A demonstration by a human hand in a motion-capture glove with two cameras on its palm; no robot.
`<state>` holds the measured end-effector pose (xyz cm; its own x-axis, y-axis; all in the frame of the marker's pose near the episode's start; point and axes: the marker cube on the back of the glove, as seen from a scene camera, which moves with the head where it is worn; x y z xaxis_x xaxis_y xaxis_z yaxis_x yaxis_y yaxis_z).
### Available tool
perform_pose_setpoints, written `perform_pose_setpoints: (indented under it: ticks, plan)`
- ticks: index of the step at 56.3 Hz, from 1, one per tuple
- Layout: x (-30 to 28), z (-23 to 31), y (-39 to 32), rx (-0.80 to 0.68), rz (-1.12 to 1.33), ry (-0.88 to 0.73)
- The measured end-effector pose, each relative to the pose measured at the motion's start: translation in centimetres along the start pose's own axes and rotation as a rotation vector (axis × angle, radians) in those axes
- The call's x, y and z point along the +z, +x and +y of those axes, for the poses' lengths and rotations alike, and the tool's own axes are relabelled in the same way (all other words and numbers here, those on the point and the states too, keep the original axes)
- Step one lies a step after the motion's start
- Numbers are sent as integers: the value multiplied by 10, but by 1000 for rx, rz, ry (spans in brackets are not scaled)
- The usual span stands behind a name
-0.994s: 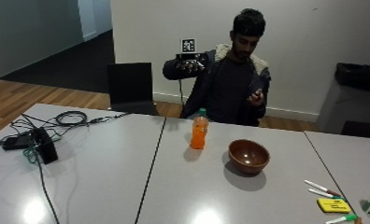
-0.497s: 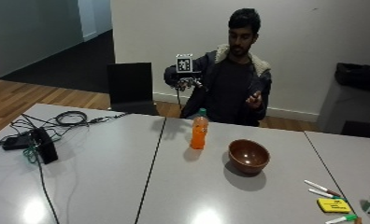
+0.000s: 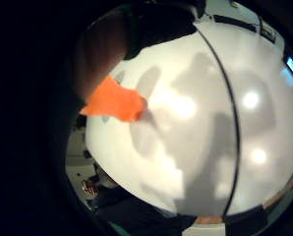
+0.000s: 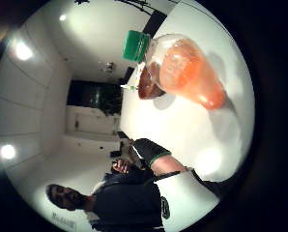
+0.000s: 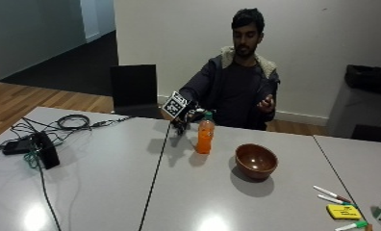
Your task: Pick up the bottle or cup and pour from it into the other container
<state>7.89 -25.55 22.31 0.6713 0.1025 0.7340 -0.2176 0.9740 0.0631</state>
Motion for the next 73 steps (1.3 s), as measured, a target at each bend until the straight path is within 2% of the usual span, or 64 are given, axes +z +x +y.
perform_pose_setpoints:
  ticks: [7,13,22,42,50,55,60,65,70,73]
  plan:
    - [25,-30,-1,39,-198,0]
    - [41,-48,-2,24,-274,-7]
    - [51,-60,0,6,-353,94]
    - [51,-55,3,8,-338,52]
    - [46,-56,-4,-4,-307,120]
    - [38,-55,-10,-136,-258,129]
    - [31,-60,-35,-181,-167,196]
    - [22,-63,-65,-270,17,88]
    - [27,-100,-101,-155,191,231]
    - [30,-125,-118,-201,314,256]
